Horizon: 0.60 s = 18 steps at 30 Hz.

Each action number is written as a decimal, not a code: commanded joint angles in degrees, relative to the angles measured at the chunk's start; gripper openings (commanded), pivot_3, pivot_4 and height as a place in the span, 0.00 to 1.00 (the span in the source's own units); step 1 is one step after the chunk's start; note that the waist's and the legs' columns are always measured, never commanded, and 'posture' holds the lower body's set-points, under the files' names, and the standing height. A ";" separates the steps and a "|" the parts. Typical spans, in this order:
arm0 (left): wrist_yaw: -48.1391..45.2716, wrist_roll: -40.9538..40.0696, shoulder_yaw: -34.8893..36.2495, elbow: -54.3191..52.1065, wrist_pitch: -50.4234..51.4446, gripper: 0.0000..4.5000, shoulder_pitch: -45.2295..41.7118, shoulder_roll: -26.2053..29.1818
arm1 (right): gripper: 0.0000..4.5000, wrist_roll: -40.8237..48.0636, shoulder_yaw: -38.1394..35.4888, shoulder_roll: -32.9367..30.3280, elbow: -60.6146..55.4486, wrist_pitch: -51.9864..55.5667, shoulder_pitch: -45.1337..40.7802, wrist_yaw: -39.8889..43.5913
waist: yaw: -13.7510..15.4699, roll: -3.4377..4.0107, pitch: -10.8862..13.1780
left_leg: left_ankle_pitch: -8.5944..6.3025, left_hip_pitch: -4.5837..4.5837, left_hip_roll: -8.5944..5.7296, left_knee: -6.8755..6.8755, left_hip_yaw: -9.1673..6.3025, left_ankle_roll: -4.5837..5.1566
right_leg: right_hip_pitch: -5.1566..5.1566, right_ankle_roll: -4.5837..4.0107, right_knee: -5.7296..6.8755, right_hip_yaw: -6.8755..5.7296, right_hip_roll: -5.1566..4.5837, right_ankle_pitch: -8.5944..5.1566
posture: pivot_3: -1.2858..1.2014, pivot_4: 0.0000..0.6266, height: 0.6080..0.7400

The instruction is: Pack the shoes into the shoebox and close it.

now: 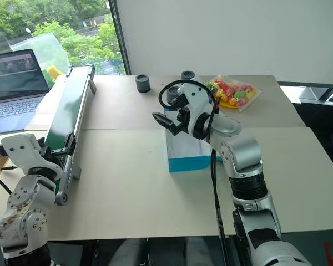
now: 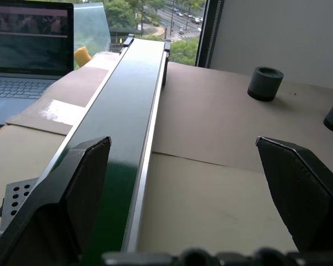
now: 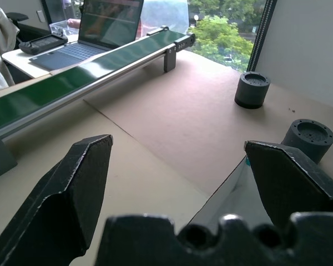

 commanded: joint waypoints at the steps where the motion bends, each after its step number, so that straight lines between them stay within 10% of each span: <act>1: -0.22 0.62 -0.05 0.79 0.81 1.00 -0.90 1.65 | 0.99 -1.55 3.88 -0.32 -3.93 -1.66 0.27 0.82 | 0.03 0.00 0.00 | 0.00 0.00 0.00 0.00 0.00 0.00 | 0.00 0.00 0.00 0.00 0.00 0.00 | 0.52 0.24 1.00; 8: 1.90 1.81 1.51 5.76 1.89 1.00 -2.15 1.84 | 0.99 -7.09 24.28 -2.06 -1.95 -14.58 0.21 17.54 | -1.04 -0.01 0.00 | 0.00 0.03 0.02 -0.01 0.00 0.00 | 0.01 0.01 -0.01 0.01 0.05 0.00 | 0.52 0.24 1.00; 18: 0.90 0.74 5.60 6.41 2.47 1.00 -0.14 3.05 | 0.99 -8.33 18.97 3.60 0.60 -9.54 -1.10 10.18 | -1.08 -0.02 0.00 | -0.01 0.07 0.03 -0.04 -0.21 0.00 | 0.00 0.02 -0.01 0.01 0.01 0.01 | 0.52 0.24 1.00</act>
